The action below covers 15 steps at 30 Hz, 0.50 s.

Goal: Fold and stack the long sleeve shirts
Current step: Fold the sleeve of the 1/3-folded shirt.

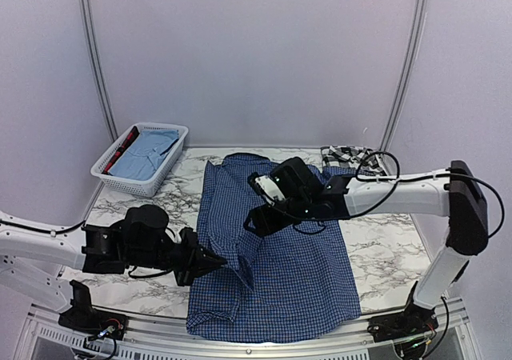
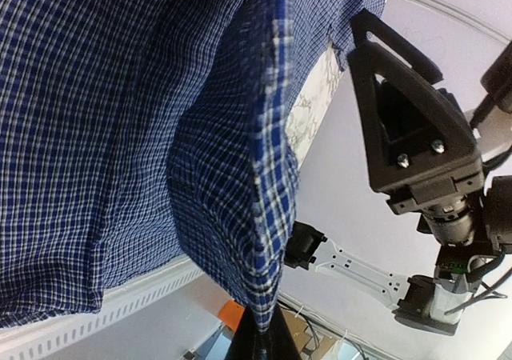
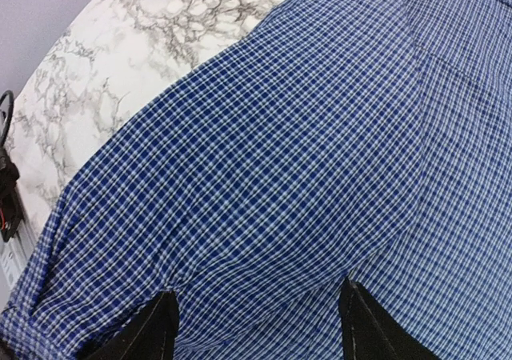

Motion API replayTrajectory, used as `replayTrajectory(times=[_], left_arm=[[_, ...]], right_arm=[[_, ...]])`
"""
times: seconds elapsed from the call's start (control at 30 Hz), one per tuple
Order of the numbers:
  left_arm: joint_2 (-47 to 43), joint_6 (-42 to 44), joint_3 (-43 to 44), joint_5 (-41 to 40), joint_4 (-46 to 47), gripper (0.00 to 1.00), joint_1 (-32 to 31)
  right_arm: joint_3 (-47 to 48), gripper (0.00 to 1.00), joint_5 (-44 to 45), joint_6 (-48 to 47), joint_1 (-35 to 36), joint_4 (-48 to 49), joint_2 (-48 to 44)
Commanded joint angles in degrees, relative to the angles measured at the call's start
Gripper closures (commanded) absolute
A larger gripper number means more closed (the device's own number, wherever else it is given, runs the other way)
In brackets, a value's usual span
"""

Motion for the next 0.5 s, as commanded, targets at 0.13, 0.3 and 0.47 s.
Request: replayTrajectory(times=[0.13, 0.3, 0.47], left_arm=[[-2.0, -9.6, -10.5, -11.7, 2.4, 1.0, -8.0], [2.1, -6.4, -13.4, -8.9, 2.4, 1.0, -8.4], [3.3, -3.8, -12.7, -7.7, 2.4, 1.0, -8.4]], right_arm=[[-5.8, 0.36, 8.3, 8.1, 9.1, -3.9, -7.9], [-8.2, 0.36, 9.3, 10.9, 12.6, -3.5, -8.6], [-8.0, 0.37, 10.4, 12.1, 13.5, -4.3, -8.6]])
